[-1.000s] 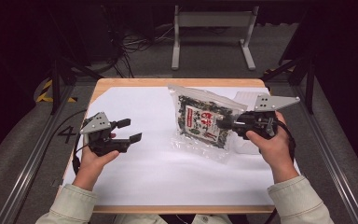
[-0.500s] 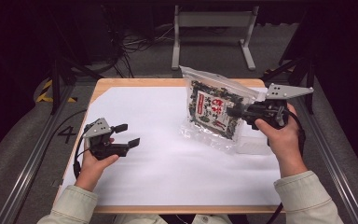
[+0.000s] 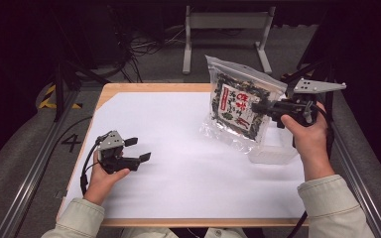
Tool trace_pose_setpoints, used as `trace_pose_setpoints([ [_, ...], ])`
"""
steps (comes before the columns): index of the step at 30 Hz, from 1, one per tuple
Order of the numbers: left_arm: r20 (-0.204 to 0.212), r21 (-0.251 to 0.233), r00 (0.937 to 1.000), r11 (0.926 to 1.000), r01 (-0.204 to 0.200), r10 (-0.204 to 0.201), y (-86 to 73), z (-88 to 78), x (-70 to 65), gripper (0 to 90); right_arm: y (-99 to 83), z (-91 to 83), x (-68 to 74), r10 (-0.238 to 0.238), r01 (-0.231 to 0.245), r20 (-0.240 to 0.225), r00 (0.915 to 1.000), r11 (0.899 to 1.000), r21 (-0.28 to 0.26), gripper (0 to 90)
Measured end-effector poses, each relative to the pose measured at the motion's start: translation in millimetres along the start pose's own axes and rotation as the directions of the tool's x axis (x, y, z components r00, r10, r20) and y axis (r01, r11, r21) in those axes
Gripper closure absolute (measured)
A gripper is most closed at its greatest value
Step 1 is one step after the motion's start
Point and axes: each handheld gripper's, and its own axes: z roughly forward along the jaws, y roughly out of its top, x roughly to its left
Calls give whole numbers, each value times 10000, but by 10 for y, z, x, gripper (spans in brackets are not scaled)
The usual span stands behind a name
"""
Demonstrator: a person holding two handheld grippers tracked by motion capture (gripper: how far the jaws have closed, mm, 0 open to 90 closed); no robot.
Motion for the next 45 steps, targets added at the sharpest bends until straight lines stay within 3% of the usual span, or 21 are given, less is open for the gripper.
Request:
trace_pose_setpoints([
  [10, 255, -86, 9996, 9999, -133, 135, -20, 19, 4, 222, 7, -118, -162, 266, -249, 773, 9966, 9994, -229, 767],
  [16, 249, -284, 9997, 9996, 54, -47, -17, -8, 18, 222, -23, -197, -261, 286, -247, 1457, 9889, 9993, -285, 767],
  [23, 218, -327, 9998, 9995, 38, -30, -10, -21, 18, 223, -40, -255, -336, 326, -266, 1861, 9820, 9991, -343, 767],
  [45, 187, -374, 9998, 9993, 28, -21, -5, -22, 8, 227, -142, -453, -442, 302, -125, 3308, 9432, 9984, -556, 768],
])
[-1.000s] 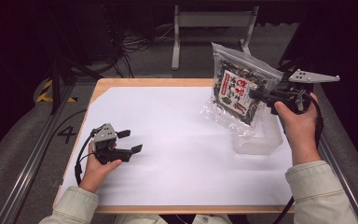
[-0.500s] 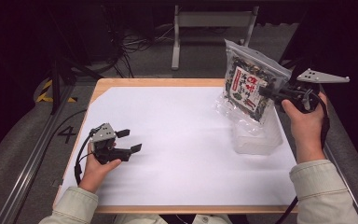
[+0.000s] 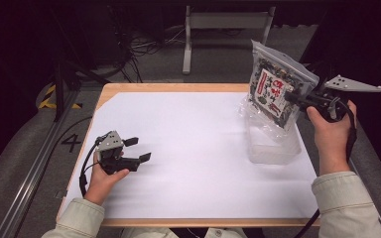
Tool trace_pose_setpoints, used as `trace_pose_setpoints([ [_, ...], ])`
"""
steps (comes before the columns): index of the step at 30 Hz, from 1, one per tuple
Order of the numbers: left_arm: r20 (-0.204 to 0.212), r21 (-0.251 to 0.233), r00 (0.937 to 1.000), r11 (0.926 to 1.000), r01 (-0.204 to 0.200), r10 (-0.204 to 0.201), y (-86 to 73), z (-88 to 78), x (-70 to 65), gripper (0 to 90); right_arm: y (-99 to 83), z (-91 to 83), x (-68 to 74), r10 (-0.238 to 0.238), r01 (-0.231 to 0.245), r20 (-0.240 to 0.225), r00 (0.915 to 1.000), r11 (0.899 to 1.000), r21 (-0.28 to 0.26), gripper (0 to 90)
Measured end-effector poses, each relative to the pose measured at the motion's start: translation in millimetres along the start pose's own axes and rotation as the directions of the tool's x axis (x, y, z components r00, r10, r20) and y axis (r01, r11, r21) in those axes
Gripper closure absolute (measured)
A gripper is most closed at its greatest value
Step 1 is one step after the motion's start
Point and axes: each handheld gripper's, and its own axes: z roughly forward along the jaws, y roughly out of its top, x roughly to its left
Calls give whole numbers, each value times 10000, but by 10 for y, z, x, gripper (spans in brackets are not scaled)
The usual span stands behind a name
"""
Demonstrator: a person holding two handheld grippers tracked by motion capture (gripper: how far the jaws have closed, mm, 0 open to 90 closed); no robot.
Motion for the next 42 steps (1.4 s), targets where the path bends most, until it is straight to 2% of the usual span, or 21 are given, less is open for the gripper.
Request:
trace_pose_setpoints([
  [9, 0, -9, 10000, 10000, 45, -45, 0, -2, 2, 227, -62, -13, -42, -23, 22, 319, 9995, 10000, 18, 768],
  [18, -28, 13, 10000, 10000, 37, -37, -1, 1, 3, 227, -247, -14, -128, 177, -193, 620, 9979, 9995, 252, 767],
  [33, -45, 13, 10000, 10000, 23, -23, 1, -2, 4, 227, -478, -1, -187, 407, -451, 757, 9963, 9973, 571, 768],
  [42, -86, -10, 10000, 10000, 1, -1, 1, -10, 9, 227, -553, 60, -172, 173, -226, 814, 9965, 9976, 647, 767],
])
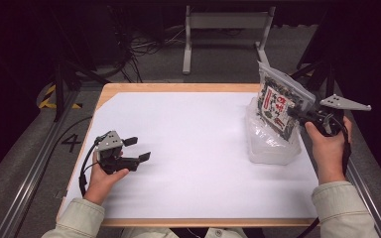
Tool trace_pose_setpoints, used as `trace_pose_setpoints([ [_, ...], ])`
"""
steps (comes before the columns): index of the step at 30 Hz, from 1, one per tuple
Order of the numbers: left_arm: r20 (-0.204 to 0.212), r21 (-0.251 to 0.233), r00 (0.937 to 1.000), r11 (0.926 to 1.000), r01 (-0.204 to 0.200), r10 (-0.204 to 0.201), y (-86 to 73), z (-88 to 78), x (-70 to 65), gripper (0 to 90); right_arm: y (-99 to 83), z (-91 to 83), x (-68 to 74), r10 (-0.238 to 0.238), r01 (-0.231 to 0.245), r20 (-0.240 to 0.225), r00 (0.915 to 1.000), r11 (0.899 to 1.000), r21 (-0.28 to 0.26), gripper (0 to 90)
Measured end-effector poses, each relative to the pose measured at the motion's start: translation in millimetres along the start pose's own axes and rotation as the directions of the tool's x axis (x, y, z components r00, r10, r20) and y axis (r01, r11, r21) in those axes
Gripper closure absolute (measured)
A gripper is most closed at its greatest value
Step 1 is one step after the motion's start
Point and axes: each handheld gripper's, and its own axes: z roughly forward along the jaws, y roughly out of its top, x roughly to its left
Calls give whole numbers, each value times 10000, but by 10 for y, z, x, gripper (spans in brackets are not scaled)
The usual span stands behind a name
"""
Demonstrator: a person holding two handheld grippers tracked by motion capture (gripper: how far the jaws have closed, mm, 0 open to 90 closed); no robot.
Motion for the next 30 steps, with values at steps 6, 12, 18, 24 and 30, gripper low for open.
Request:
trace_pose_setpoints([
  [6, -40, 4, 10000, 10000, 4, -4, -1, -5, 5, 227, -107, 59, -14, 154, -153, -36, 9999, 9999, 69, 766],
  [12, -19, 7, 10000, 10000, 34, -34, -1, -2, 1, 226, -182, 70, -34, 320, -320, -79, 9995, 9995, -8, 765],
  [18, -23, -17, 10000, 10000, 57, -57, 0, 1, -4, 226, -265, 74, -58, 516, -516, -131, 9986, 9987, 37, 764],
  [24, -23, -2, 10000, 10000, 69, -69, 2, 1, -5, 226, -351, 88, -74, 651, -650, -150, 9978, 9979, 82, 764],
  [30, 32, 47, 10000, 10000, 42, -42, 5, 7, -6, 226, -403, 91, -97, 696, -696, -150, 9975, 9976, -5, 764],
])
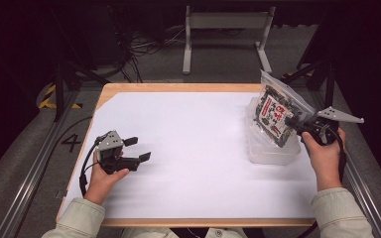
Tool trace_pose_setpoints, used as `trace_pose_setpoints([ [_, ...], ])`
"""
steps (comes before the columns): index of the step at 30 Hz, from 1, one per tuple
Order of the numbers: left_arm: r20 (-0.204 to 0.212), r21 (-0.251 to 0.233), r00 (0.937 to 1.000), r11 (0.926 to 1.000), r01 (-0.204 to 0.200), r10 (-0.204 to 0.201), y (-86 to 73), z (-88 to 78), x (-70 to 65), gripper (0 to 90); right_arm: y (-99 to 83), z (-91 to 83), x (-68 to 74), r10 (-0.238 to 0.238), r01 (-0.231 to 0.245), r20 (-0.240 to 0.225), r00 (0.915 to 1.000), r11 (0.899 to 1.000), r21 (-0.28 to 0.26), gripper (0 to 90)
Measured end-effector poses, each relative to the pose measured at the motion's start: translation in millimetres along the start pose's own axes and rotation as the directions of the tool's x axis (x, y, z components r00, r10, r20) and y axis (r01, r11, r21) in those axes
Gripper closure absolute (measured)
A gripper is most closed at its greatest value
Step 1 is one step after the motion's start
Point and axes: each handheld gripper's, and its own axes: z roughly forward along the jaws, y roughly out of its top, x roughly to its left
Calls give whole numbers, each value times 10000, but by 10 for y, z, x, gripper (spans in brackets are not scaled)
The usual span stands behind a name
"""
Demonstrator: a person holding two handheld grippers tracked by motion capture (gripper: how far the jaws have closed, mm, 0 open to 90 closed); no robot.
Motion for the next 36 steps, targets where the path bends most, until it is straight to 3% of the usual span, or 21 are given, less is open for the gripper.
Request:
trace_pose_setpoints([
  [7, 13, -24, 10000, 10000, 13, -13, 7, 6, -4, 226, -77, -15, -108, 617, -620, -90, 9981, 9977, -264, 762],
  [15, -28, -46, 10000, 10000, 46, -46, 4, 2, 16, 226, -65, -24, -89, 511, -513, -85, 9987, 9985, -213, 752],
  [18, -17, -36, 10000, 10000, 72, -73, 2, 3, 18, 225, -59, -28, -84, 690, -697, -168, 9975, 9967, -422, 650],
  [24, 17, -55, 9999, 9999, 162, -162, 0, -1, 25, 225, -59, -76, -80, 593, -590, 6, 9982, 9944, -881, 487],
  [31, 27, -141, 9999, 9998, 166, -166, 1, -4, 20, 224, -56, -227, -35, 329, -305, 216, 9992, 9942, -1036, 375],
  [36, 16, -161, 9998, 9996, 221, -221, 1, -17, 21, 224, -50, -413, 58, 68, 10, 534, 9986, 9894, -1450, 351],
])
